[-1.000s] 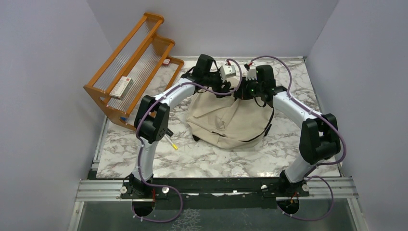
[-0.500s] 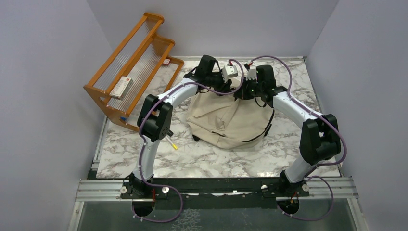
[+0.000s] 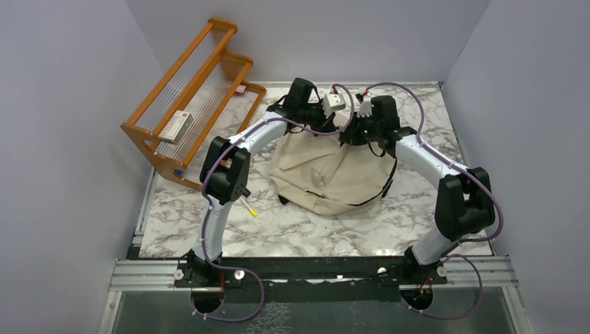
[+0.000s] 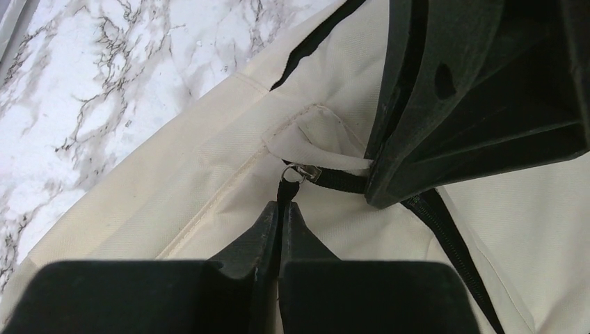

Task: Pack the student bag
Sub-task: Unzip the student bag at the center of the board.

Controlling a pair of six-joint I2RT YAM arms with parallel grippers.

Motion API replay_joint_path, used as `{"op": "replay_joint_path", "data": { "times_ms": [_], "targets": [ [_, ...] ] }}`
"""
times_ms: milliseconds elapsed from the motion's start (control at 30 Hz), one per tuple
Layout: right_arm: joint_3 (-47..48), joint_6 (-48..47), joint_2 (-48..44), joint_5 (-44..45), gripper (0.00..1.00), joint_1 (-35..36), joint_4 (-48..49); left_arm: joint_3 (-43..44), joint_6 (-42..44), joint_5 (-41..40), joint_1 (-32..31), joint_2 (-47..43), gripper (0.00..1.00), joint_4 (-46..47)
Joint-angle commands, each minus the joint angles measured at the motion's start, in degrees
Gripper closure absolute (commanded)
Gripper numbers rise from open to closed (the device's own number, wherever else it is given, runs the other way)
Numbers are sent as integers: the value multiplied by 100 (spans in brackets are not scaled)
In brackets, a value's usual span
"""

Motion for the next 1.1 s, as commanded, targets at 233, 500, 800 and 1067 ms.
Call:
{"op": "replay_joint_path", "data": {
  "times_ms": [233,500,800,1067],
  "targets": [
    [-26,1380,-747,1094,63,7,-246,-294,241,116,-44,-153,100,-39],
    [385,2476,-318,1319,54,-142,-683,-576,337,36,-99,-305,100,-36],
    [1066,2662,731,713,46,-189,-801,-639,358,77,-213,-337,100,-24],
    [1395,2602,1218,982,46,-222,-962,-917,563,69,-318,-516,100,-22]
  ]
}}
